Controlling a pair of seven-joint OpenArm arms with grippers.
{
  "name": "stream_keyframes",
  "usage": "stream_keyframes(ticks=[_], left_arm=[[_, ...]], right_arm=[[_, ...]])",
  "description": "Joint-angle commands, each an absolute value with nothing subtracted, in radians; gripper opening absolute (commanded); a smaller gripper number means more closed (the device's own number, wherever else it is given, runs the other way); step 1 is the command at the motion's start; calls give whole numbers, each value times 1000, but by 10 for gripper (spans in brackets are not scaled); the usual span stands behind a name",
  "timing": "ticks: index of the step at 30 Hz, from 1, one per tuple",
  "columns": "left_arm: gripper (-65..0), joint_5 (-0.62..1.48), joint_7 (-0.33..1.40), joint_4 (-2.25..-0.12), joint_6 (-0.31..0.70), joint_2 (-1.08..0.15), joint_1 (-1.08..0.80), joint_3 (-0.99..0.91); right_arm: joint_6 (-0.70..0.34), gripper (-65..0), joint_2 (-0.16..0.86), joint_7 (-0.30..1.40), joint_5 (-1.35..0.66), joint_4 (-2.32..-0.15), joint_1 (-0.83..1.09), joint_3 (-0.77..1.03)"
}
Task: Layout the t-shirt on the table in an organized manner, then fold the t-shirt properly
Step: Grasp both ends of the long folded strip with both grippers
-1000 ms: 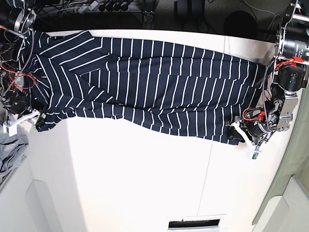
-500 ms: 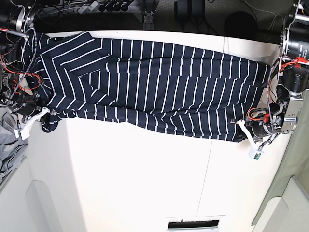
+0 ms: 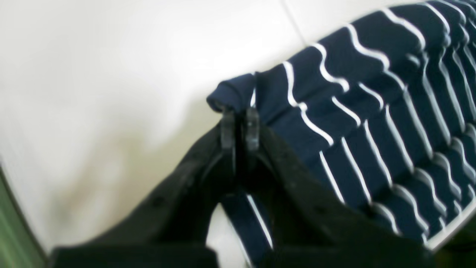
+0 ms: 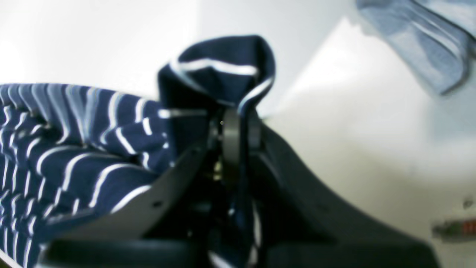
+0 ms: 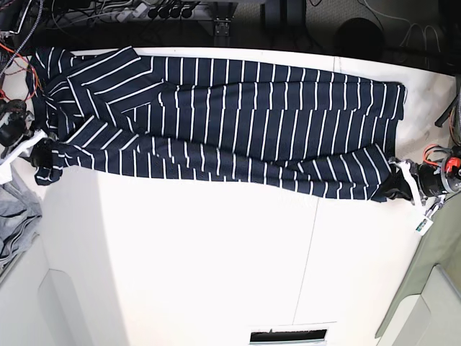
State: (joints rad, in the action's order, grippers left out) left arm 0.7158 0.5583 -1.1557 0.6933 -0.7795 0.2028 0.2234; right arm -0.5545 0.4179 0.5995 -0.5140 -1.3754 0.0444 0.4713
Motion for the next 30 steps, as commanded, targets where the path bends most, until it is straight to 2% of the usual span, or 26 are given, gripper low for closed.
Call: stream_keyframes(ticks=[1,5,11,12,13,15,16,18,21,25,28,29,30], left_arm=[[-650,725,551,-1190,698,-812,202,215],[-650,724,551,-1237,698,-840,129,215],[-650,714,579,-1238,698,-819,58,215],[-650,714,579,-1238,698,-814,51,215],[-630,714,579,-1238,698,-809,46,215],[-502,714,585,-1238,698,-800,44,215],[-456,714,596,-1238,698,-798,44,215],[-421,720,619,-1238,698,-798,44,215],[-421,766,655,-1238,698,-798,44,162],[-417,957,778,-1238,698,-798,40,8],[-340,1106,902,-1238,698,-798,22,-103],[-317,1151,935,-1238,698,-797,9,-132],[-306,1187,956,-1238,698,-796,-5,-156]], right_arm=[[-558,-650,443,585,-525,-1410,63,495],[-558,-650,443,584,-547,-1467,152,541],[-558,-650,429,585,-564,-1468,226,551],[-558,-582,426,585,-564,-1468,229,550],[-558,-466,422,585,-564,-1468,231,550],[-557,-285,418,585,-565,-1468,231,551],[-557,-246,418,585,-566,-1469,230,551],[-553,-241,418,584,-568,-1470,226,556],[-553,-241,418,591,-625,-1483,225,581],[-554,-241,410,645,-678,-1555,225,651],[-554,-244,396,685,-728,-1624,225,710],[-554,-259,396,690,-748,-1641,225,719],[-554,-307,396,690,-751,-1657,225,721]])
